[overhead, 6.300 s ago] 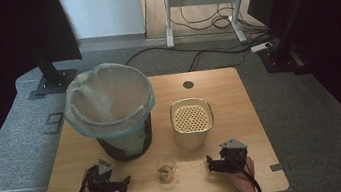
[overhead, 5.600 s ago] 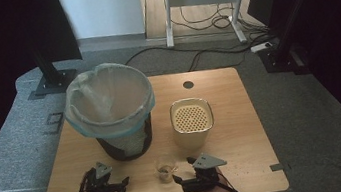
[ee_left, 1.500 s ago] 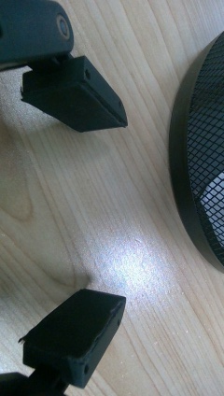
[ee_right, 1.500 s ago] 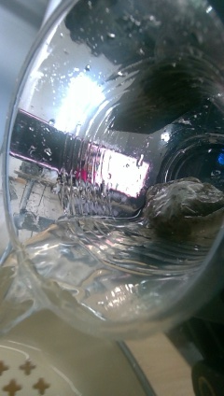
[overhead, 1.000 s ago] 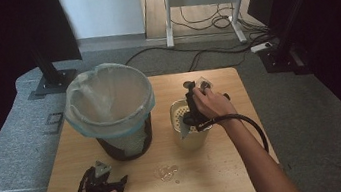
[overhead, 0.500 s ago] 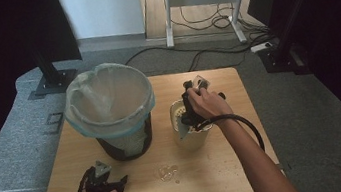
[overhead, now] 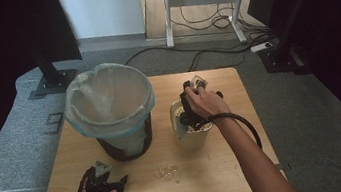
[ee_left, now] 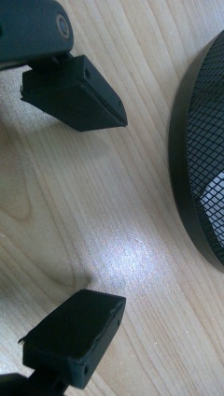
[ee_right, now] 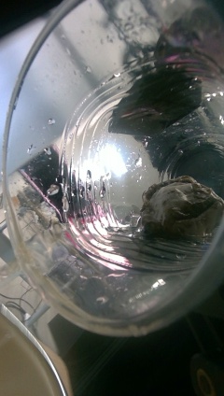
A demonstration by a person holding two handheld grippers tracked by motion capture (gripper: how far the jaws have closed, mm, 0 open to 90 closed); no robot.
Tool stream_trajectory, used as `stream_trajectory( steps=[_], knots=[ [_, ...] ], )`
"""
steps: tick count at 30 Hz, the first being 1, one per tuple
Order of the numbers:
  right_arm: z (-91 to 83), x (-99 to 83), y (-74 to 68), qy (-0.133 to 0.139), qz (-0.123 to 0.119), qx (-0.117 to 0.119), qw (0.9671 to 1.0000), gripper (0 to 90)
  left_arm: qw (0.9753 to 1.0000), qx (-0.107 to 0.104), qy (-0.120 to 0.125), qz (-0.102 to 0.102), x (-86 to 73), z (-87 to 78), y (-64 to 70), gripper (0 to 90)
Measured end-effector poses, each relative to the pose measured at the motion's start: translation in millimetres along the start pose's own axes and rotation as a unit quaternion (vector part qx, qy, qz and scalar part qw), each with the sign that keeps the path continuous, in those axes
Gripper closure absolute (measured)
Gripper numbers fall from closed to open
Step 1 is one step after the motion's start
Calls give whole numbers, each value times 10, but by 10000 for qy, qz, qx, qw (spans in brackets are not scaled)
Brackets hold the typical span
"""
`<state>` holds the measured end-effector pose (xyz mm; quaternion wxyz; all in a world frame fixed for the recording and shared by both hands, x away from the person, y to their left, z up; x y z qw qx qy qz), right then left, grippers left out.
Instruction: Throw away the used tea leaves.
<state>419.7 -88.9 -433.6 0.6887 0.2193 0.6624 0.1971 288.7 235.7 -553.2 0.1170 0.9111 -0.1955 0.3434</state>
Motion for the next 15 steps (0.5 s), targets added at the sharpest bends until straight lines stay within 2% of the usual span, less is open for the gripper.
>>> stream_trajectory(
  steps=[3,5,7,9,10,11,12,13,14,15],
  knots=[
    [13,-18,7,-8,256,83,9996,431,10000,-1,4,1,-2,-1,0,123],
    [11,-27,14,-15,30,-3,10000,433,10000,1,3,-1,-1,0,0,122],
    [-3,-18,-3,-15,153,66,9999,433,10000,8,5,-6,1,3,2,121],
    [-16,0,-21,23,-72,36,10000,434,10000,7,1,-10,3,5,3,120],
    [-1,-32,6,-12,-5,49,10000,434,10000,9,3,-11,3,5,3,120],
    [26,-66,23,-130,248,69,9996,433,10000,12,5,-13,3,5,4,120],
    [27,-60,23,-202,185,121,9996,432,10000,13,3,-17,4,6,5,120],
    [3,-25,14,-98,-234,72,9997,433,10000,14,-1,-18,6,6,5,120],
    [-11,4,21,28,-456,-32,9990,434,10000,15,-2,-16,6,7,5,120],
    [-27,24,8,23,-169,58,9998,433,10000,14,-2,-18,6,7,5,119]
  ],
)
Point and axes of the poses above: each handheld gripper's, and its own axes: z roughly forward along the jaws, x roughly out of its top, y roughly to its right, the point moved 1 cm from there along z, roughly forward along the jaws, and after that the axes turned 6 degrees about -z, right-handed, at the moved point
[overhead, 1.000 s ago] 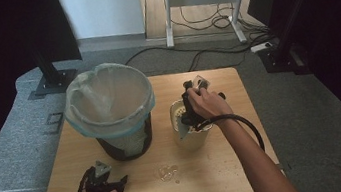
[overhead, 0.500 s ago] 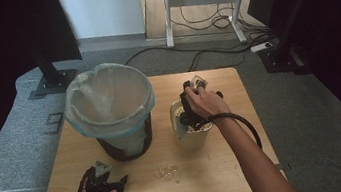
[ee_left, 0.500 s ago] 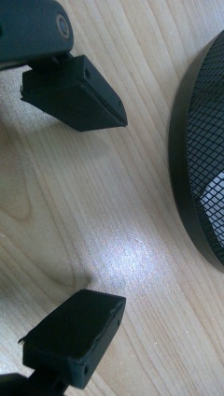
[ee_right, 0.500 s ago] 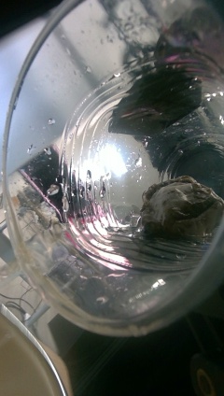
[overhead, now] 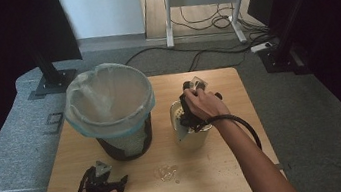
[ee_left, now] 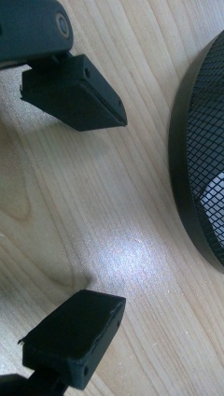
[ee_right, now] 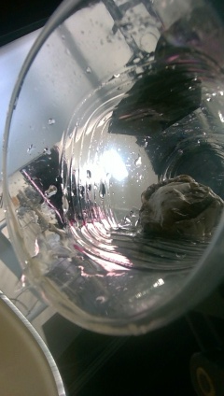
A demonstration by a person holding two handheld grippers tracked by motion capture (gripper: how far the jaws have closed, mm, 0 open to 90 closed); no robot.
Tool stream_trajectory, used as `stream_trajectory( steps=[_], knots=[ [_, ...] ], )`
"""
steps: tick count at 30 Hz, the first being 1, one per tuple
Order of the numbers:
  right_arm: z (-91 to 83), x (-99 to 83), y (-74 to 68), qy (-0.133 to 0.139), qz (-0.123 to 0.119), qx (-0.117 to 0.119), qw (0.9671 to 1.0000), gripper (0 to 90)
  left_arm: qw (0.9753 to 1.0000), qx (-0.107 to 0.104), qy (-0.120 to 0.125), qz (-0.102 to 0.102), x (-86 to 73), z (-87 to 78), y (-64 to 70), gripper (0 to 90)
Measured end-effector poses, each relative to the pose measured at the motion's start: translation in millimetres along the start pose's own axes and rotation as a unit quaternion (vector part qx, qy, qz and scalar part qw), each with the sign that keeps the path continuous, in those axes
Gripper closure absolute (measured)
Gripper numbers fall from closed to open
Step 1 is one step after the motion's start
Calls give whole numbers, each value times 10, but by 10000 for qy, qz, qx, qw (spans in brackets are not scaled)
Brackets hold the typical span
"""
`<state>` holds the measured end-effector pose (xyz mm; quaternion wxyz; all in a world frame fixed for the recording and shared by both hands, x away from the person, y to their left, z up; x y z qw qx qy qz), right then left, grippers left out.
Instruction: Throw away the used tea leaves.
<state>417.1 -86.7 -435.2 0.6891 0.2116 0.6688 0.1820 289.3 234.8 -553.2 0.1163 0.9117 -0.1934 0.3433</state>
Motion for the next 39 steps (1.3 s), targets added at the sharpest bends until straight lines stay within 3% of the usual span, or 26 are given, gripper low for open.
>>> stream_trajectory(
  steps=[2,4,5,7,10,11,14,16,18,19,20,21,23,24,25,26,28,29,30,31,32,34,36,38,39],
  knots=[
    [16,-13,8,-96,59,-14,9999,433,10000,-2,4,6,-1,0,0,121],
    [10,11,4,0,-218,-39,9998,433,10000,-2,2,3,-1,-1,-1,121],
    [1,9,10,46,-135,-42,9999,433,10000,-1,3,3,-2,-1,-1,121],
    [24,-48,26,-78,263,55,9996,433,10000,-8,0,7,-1,-2,-2,121],
    [33,-78,10,-80,31,-11,10000,433,10000,-9,-1,5,-1,-1,-2,120],
    [23,-78,12,-55,60,-58,10000,433,10000,-7,0,6,-1,-1,-1,120],
    [-13,-72,-9,32,411,-78,9991,434,10000,-2,0,7,-2,-2,0,121],
    [5,-149,18,-24,513,-146,9986,434,10000,-4,-3,8,-3,-4,0,121],
    [53,-233,65,-242,930,-71,9953,438,10000,3,-5,-4,0,-1,1,119],
    [33,-184,50,-163,613,-103,9979,438,10000,7,-10,-8,4,2,2,117],
    [-1,-105,32,-37,111,-175,9998,442,10000,8,-15,-4,7,4,2,117],
    [-23,-51,19,-1,34,-258,9997,448,10000,7,-14,-4,7,4,2,117],
    [28,-67,49,-114,373,-191,9991,451,10000,6,-25,7,4,-1,3,119],
    [35,-54,42,-185,184,-132,9996,451,10000,3,-18,3,3,-1,3,119],
    [36,-28,38,-156,-288,-137,9994,451,10000,-4,-19,1,3,-1,2,119],
    [40,-16,42,-66,-440,-204,9988,453,10000,-6,-17,-1,3,-1,1,120],
    [54,-51,69,-245,-159,-82,9995,453,10000,-6,-21,4,4,-1,1,119],
    [47,-36,59,-283,-305,-120,9991,453,10000,-6,-27,7,6,0,0,117],
    [30,0,27,-113,-375,-230,9990,455,10000,-7,-27,6,7,2,0,117],
    [25,14,36,-75,-333,-167,9993,455,10000,-2,-32,3,8,1,1,116],
    [29,8,42,-213,-242,-129,9994,454,10000,-1,-41,9,7,-1,2,117],
    [37,-5,82,-300,-536,-252,9978,455,10000,2,-36,2,6,-1,5,118],
    [12,26,66,-159,-258,-39,9995,454,10000,2,-44,3,7,-2,4,118],
    [34,-26,98,-354,-272,-53,9990,453,10000,4,-42,4,5,-3,5,118],
    [27,-21,97,-287,-418,-166,9986,454,10000,0,-34,-3,6,0,5,117]
  ],
)
Point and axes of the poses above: each handheld gripper's, and its own axes: z roughly forward along the jaws, x roughly out of its top, y roughly to its right, the point moved 1 cm from there along z, roughly forward along the jaws, and after that the axes turned 6 degrees about -z, right-handed, at the moved point
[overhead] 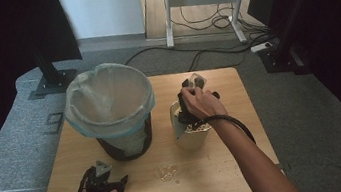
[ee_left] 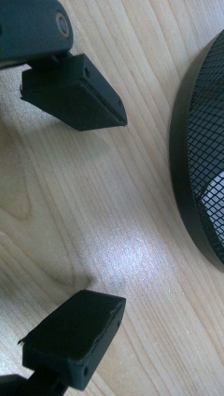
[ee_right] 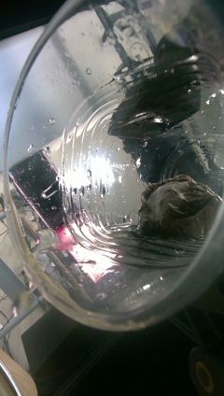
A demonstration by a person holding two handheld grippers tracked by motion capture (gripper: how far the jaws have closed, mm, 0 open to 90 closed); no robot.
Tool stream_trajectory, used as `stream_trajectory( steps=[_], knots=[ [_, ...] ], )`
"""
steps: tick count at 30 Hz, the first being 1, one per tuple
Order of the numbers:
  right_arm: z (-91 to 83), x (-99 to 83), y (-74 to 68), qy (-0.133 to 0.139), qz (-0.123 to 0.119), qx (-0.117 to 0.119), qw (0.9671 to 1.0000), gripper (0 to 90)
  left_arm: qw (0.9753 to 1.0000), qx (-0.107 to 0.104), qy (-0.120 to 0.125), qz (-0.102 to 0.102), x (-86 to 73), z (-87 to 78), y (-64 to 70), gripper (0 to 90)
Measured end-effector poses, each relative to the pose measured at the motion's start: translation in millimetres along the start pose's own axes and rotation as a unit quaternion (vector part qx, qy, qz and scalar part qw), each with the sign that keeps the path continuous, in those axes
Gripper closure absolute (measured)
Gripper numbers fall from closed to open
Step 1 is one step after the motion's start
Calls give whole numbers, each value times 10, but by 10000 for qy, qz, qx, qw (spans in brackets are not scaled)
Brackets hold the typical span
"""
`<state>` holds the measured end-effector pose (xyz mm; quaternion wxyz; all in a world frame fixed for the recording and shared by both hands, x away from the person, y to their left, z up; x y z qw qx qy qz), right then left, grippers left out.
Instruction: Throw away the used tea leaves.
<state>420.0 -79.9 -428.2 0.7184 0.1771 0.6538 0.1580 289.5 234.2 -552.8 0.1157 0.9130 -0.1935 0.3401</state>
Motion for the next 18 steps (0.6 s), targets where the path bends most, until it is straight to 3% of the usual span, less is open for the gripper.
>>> stream_trajectory(
  steps=[1,2,3,4,5,6,7,8,9,10,12,15,18],
  knots=[
    [-27,19,-11,118,-57,19,9999,454,10000,1,-6,1,2,1,0,115],
    [-38,12,3,111,58,97,9999,454,10000,-1,-16,4,3,0,0,114],
    [-19,-17,8,104,482,148,9987,454,10000,1,-17,6,2,0,1,115],
    [-16,-28,5,70,683,200,9974,454,10000,2,-5,-4,2,1,1,115],
    [-41,-15,14,140,299,114,9994,458,10000,1,-10,2,3,1,1,115],
    [-58,8,8,312,112,-45,9994,458,10000,1,-11,-6,4,1,1,114],
    [-60,9,-3,310,752,251,9964,457,10000,1,-26,1,3,-2,0,115],
    [-44,-6,-5,261,1110,342,9929,456,10000,1,-24,4,0,-5,2,115],
    [-39,-26,25,366,758,176,9963,458,10000,-2,-19,7,-2,-5,2,115],
    [-67,-9,22,464,696,174,9963,458,10000,-3,-13,-4,0,-3,0,114],
    [-42,-18,5,452,982,258,9938,457,10000,-7,-29,9,1,-5,0,115],
    [-14,-66,-15,463,1056,342,9927,454,10000,-10,-23,8,1,-4,-2,114],
    [2,-111,-61,499,1442,468,9872,452,10000,-9,-25,13,0,-5,-1,114]
  ],
)
Point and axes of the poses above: each handheld gripper's, and its own axes: z roughly forward along the jaws, x roughly out of its top, y roughly to its right, the point moved 1 cm from there along z, roughly forward along the jaws, and after that the axes turned 6 degrees about -z, right-handed, at the moved point
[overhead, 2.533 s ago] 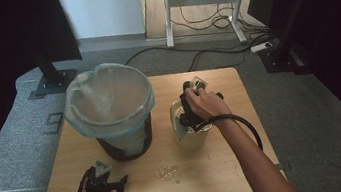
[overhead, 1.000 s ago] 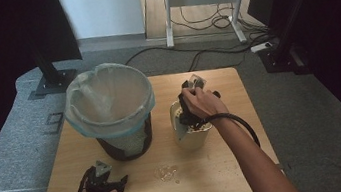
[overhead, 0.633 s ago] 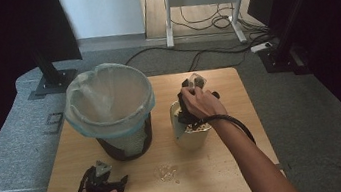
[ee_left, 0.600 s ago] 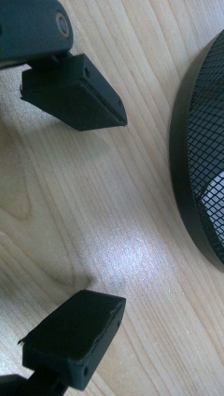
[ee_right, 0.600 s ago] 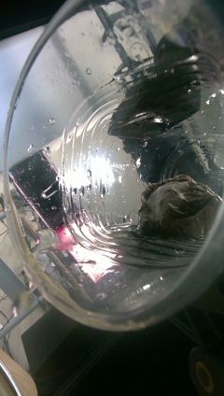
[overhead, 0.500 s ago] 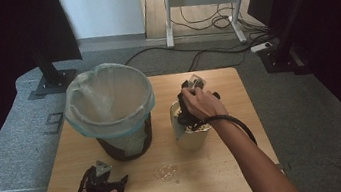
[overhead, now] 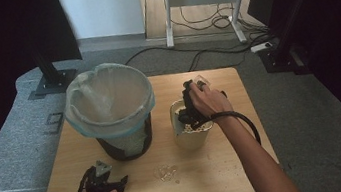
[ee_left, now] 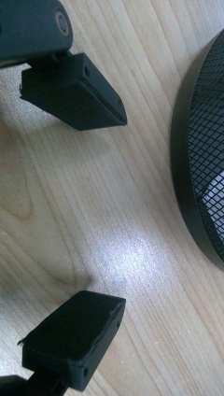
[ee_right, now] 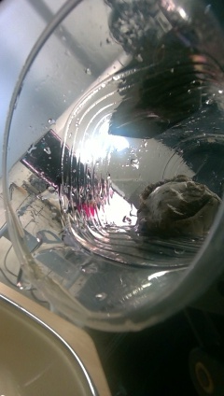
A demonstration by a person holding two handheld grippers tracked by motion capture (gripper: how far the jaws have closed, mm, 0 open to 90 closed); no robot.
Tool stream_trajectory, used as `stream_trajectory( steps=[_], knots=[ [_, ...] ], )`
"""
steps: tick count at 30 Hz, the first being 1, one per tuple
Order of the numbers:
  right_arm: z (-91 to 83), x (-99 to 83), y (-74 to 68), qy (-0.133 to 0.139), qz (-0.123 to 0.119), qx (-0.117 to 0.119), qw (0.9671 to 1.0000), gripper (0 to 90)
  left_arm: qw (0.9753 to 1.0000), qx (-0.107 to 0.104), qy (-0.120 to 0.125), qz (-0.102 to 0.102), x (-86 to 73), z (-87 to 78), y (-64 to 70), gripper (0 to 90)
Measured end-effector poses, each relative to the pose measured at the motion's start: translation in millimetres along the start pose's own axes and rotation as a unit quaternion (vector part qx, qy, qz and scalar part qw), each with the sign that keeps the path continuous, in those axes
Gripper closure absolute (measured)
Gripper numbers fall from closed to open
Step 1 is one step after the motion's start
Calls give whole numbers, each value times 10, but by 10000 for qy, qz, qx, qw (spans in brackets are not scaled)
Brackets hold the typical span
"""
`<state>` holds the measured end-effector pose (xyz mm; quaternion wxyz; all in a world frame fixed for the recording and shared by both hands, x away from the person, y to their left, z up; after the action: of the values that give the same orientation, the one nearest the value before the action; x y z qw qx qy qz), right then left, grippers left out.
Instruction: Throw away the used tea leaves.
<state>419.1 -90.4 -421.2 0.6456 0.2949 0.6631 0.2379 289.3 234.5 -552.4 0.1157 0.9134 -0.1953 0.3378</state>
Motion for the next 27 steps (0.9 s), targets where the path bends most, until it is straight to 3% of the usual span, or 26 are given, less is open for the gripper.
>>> stream_trajectory(
  steps=[4,8,10,13,15,16,17,18,20,22,24,27],
  knots=[
    [-22,-38,-59,124,243,121,9996,443,10000,0,0,-2,1,1,1,112],
    [-29,-109,-30,179,408,139,9989,435,10000,5,-5,-9,2,2,3,111],
    [-35,-130,-30,145,383,88,9991,433,10000,8,-4,-7,2,2,3,111],
    [-39,-147,-31,4,125,-64,9999,434,10000,4,0,-2,1,2,2,112],
    [-17,-190,12,-167,-412,-341,9984,440,10000,5,4,-7,1,2,2,112],
    [5,-201,28,-279,-792,-546,9950,440,10000,3,4,-11,2,3,2,110],
    [27,-196,52,-383,-1397,-703,9870,442,10000,4,-4,-10,4,4,2,110],
    [40,-164,45,-407,-1610,-770,9831,445,10000,5,-6,-11,4,3,2,110],
    [65,-97,48,-404,-2216,-856,9705,448,10000,4,-2,-9,1,1,1,110],
    [84,-81,24,-455,-2442,-1029,9632,452,10000,-11,-12,-7,-5,-4,-1,110],
    [90,-57,14,-524,-2577,-1130,9582,452,10000,-8,-13,5,-7,-9,-6,110],
    [63,53,-54,-286,-2535,-1122,9604,458,10000,-8,-15,6,-6,-8,-7,110]
  ],
)
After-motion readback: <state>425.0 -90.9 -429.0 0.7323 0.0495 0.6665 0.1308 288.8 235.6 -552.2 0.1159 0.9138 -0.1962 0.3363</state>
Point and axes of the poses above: each handheld gripper's, and its own axes: z roughly forward along the jaws, x roughly out of its top, y roughly to its right, the point moved 1 cm from there along z, roughly forward along the jaws, and after that the axes turned 6 degrees about -z, right-handed, at the moved point
